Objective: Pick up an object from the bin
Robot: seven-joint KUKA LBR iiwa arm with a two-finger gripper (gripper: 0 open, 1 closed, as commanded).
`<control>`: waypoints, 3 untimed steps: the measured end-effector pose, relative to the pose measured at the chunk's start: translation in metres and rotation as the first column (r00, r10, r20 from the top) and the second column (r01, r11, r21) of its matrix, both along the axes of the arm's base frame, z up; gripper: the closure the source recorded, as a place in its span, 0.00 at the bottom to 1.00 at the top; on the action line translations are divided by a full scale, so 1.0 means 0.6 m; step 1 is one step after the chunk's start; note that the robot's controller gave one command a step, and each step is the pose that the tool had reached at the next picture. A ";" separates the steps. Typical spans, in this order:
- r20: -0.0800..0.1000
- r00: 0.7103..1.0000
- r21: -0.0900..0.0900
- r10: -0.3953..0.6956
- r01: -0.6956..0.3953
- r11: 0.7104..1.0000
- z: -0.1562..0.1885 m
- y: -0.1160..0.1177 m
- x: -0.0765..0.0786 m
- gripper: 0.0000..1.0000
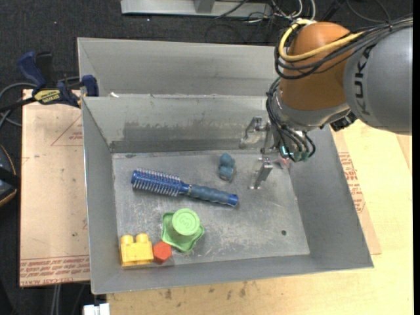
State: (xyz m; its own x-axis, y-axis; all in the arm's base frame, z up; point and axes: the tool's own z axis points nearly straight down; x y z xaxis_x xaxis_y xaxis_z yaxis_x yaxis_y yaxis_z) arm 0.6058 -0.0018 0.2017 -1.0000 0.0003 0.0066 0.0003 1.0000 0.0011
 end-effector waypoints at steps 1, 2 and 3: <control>0.016 0.999 0.001 0.044 -0.044 0.999 -0.199 0.149 0.000 0.00; 0.013 0.998 0.003 0.066 -0.066 0.998 -0.167 0.234 -0.002 0.00; 0.011 1.000 0.002 0.016 -0.016 1.000 -0.151 0.289 0.002 0.00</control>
Offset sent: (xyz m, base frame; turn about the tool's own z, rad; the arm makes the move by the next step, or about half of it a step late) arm -0.0031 0.0951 -0.1317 -0.0462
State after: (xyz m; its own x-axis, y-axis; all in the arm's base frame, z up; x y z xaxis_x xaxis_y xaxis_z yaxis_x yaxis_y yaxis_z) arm 0.6068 0.1715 0.1113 -0.9999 -0.0159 -0.0041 -0.0160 0.9999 0.0036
